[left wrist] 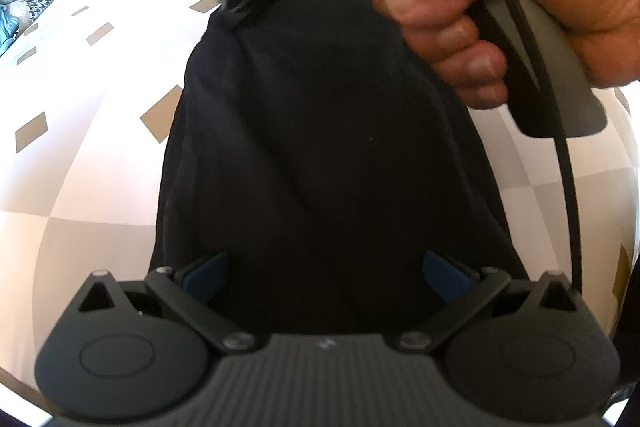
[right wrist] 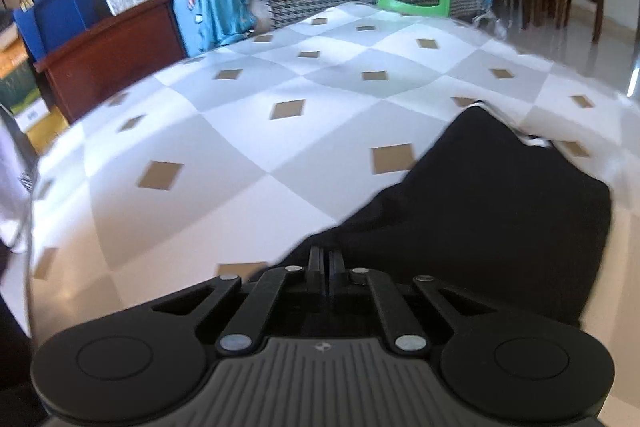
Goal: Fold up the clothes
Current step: 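Close the right gripper on the folded end of the black shirt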
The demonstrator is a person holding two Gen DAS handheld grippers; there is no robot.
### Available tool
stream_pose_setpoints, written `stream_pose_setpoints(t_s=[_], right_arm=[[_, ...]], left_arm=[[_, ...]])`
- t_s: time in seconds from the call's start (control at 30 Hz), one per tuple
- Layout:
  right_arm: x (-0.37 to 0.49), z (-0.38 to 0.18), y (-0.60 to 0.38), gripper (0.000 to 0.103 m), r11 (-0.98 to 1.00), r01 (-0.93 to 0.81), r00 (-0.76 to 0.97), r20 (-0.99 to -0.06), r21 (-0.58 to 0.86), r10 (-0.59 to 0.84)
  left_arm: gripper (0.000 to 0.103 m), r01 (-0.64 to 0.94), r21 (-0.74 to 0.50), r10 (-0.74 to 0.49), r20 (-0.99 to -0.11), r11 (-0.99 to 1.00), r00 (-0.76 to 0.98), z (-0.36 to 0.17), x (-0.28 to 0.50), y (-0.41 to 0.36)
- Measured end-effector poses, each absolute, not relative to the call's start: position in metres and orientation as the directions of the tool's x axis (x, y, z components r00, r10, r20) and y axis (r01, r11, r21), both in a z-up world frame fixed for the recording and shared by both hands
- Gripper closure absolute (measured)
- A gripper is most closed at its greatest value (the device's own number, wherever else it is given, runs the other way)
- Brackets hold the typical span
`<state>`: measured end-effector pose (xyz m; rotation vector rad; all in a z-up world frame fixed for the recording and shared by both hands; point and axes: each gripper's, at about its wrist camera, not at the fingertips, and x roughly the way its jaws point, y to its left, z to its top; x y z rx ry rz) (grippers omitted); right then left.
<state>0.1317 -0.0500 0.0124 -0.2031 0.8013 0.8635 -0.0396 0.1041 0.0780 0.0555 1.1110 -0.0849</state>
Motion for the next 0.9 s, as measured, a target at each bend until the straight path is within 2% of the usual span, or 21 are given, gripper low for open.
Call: stream_pose_setpoints(t_s=[0.2, 0.3, 0.33, 0.47, 0.67, 0.8, 0.9], right_arm=[[0.131, -0.004, -0.043, 0.094, 0.645, -0.753, 0.362, -0.741, 0.125, 0.566], [0.137, 0.007, -0.055, 0.072, 0.668, -0.728, 0.381, -0.721, 0.151, 0.578], [0.140, 0.012, -0.060, 0.070, 0.678, -0.718, 0.395, -0.709, 0.158, 0.584], [0.153, 0.029, -0.083, 0.068, 0.720, -0.669, 0.444, -0.678, 0.184, 0.586], [0.173, 0.033, -0.115, 0.068, 0.795, -0.580, 0.512, -0.679, 0.178, 0.526], [0.184, 0.029, -0.132, 0.067, 0.833, -0.522, 0.537, -0.688, 0.185, 0.489], [0.190, 0.025, -0.137, 0.066, 0.846, -0.503, 0.550, -0.690, 0.177, 0.471]], left_arm=[[0.000, 0.095, 0.002, -0.041, -0.895, 0.995, 0.445, 0.088, -0.041, 0.114], [0.000, 0.088, -0.002, -0.041, -0.893, 0.996, 0.448, 0.094, -0.040, 0.121], [0.000, 0.084, -0.003, -0.040, -0.892, 0.996, 0.449, 0.096, -0.040, 0.123], [0.000, 0.056, -0.021, -0.046, -0.872, 0.998, 0.487, 0.111, -0.040, 0.131], [0.000, 0.073, -0.035, -0.070, -0.828, 0.997, 0.556, 0.130, -0.037, 0.136], [0.000, 0.101, -0.007, -0.066, -0.801, 0.995, 0.595, 0.137, -0.029, 0.130], [0.000, 0.117, -0.022, -0.088, -0.792, 0.993, 0.604, 0.131, -0.058, 0.101]])
